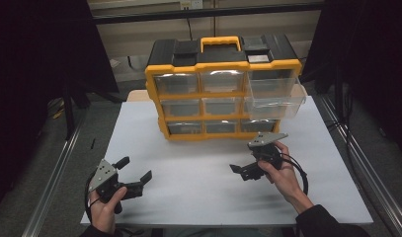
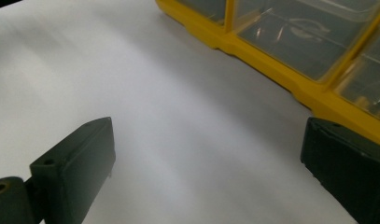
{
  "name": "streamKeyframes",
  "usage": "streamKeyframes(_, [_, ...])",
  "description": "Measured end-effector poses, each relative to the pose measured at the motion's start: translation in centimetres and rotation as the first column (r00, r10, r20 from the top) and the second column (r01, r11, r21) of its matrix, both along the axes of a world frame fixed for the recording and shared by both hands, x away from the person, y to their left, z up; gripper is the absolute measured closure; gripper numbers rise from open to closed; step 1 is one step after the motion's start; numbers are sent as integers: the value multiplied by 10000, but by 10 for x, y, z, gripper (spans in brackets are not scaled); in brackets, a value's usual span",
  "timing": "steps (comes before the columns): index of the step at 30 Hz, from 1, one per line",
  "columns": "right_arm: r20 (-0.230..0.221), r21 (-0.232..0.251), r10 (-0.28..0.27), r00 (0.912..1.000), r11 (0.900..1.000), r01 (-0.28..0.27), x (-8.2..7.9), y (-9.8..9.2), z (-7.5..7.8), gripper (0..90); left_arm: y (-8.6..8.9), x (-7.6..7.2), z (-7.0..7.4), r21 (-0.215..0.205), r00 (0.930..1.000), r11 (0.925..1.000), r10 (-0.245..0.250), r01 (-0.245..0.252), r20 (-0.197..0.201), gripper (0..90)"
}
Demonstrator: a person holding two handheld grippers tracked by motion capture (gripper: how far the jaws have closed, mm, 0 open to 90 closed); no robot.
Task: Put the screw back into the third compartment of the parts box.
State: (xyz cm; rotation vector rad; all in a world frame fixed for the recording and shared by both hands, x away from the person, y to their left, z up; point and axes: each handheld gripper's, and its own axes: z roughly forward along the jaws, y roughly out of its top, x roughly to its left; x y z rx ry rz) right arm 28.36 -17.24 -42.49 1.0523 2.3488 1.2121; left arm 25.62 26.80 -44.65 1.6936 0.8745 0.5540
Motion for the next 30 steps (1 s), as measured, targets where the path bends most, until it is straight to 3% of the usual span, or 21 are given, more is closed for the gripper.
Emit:
streamKeyframes(7, [597,392,-930,9939,9951,908,-14,-22,2,23,1,0,0,-47,10000,10000,18,-18,-32,35])
streamKeyframes(15, [947,1004,-1898,9772,9785,1803,-32,-49,-2,29,1,-3,0,-5,9999,9999,112,-112,-6,35])
streamKeyframes(22, [1258,1142,-2195,9675,9719,2056,-45,-58,-5,23,3,-5,1,-1,9998,9998,187,-187,24,35])
streamKeyframes(30, [1593,1552,-2780,9473,9547,2541,-61,-73,-7,17,3,-6,1,-32,9998,9998,216,-216,43,35])
